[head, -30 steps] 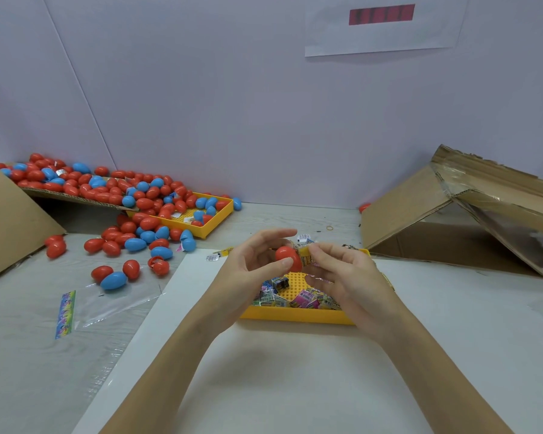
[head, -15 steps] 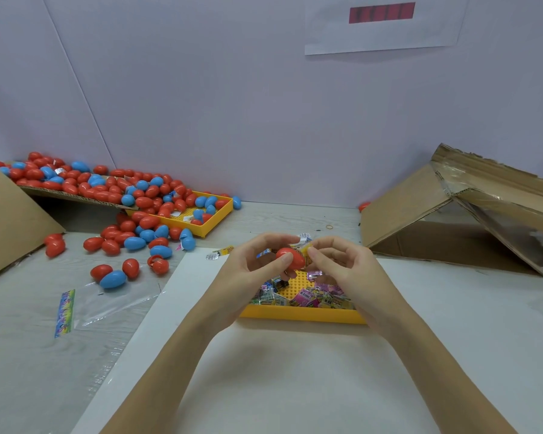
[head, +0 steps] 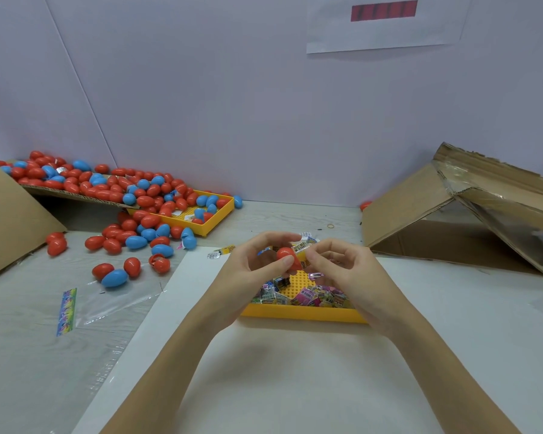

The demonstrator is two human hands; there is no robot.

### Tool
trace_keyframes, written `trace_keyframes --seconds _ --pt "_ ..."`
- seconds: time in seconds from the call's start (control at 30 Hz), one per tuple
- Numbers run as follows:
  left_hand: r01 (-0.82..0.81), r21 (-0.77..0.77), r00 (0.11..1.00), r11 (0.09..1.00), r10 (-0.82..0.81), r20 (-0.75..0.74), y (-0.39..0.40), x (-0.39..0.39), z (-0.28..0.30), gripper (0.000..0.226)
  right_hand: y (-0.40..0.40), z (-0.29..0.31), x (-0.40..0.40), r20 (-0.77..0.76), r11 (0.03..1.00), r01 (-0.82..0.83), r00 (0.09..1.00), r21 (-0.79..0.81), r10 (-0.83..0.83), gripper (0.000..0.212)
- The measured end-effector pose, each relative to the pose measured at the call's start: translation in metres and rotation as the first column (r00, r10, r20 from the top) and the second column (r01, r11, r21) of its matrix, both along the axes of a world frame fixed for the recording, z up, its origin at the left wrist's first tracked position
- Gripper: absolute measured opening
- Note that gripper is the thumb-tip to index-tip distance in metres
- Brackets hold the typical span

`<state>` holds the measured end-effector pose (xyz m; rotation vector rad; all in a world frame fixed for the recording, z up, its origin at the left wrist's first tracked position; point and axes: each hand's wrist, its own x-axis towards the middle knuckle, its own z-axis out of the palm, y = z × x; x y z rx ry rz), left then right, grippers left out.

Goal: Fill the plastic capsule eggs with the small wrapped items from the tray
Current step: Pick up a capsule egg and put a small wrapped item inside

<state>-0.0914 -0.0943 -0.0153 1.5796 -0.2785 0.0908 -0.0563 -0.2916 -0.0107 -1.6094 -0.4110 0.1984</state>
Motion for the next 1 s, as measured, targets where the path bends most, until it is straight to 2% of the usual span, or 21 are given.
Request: trace_keyframes --seconds 0.13,0.3,0.4,0.5,0.57,0.63,0.73,0.8,0.9,1.0 --pt "-0.003 -0.032 1.0 0.999 0.002 -0.007 -0.002 -0.001 0.001 0.032 0.001 0.0 0.0 -0.002 1.0 0.021 1.0 -0.008 -0.021 0.014" --pt "-0.026 -0.027 0.999 0.999 0.027 0.025 -0.003 0.0 -0.001 0.038 0.004 0.001 -0.002 -0.024 0.997 0.061 0.998 0.046 -0.06 0.028" --pt "-0.07 0.002 0.994 0.998 0.069 0.09 -0.003 0.001 -0.002 0.042 0.004 0.002 -0.003 -0.026 0.995 0.082 0.996 0.059 -0.081 0.036" --pt "-0.147 0.04 0.974 0.988 0.137 0.178 -0.006 0.002 -0.003 0.04 0.003 0.003 -0.004 0.018 0.995 0.092 0.996 0.037 -0.093 0.028" --pt "-0.212 0.074 0.945 0.974 0.186 0.268 -0.007 0.002 -0.004 0.036 0.004 0.002 -0.005 -0.007 0.994 0.086 0.996 0.07 -0.086 0.029" --pt "-0.252 0.091 0.917 0.963 0.208 0.34 -0.007 0.002 -0.005 0.037 0.007 0.001 -0.005 -0.11 0.983 0.088 0.991 0.162 -0.07 0.041" --pt "-0.276 0.118 0.894 0.954 0.21 0.396 -0.008 0.001 -0.007 0.046 0.009 0.002 -0.006 -0.37 0.917 0.107 0.928 0.384 0.047 0.054" --pt "-0.316 0.144 0.869 0.938 0.225 0.442 -0.009 0.002 -0.007 0.047 0.007 0.004 -0.005 -0.466 0.883 0.079 0.869 0.463 0.167 0.046" --pt "-0.422 0.195 0.802 0.885 0.265 0.535 -0.011 0.002 -0.009 0.045 0.005 0.008 -0.006 -0.516 0.864 -0.012 0.798 0.504 0.312 0.029" --pt "-0.506 0.224 0.728 0.833 0.273 0.629 -0.013 0.004 -0.01 0.043 0.007 0.011 -0.007 -0.582 0.825 0.011 0.714 0.566 0.39 0.025"
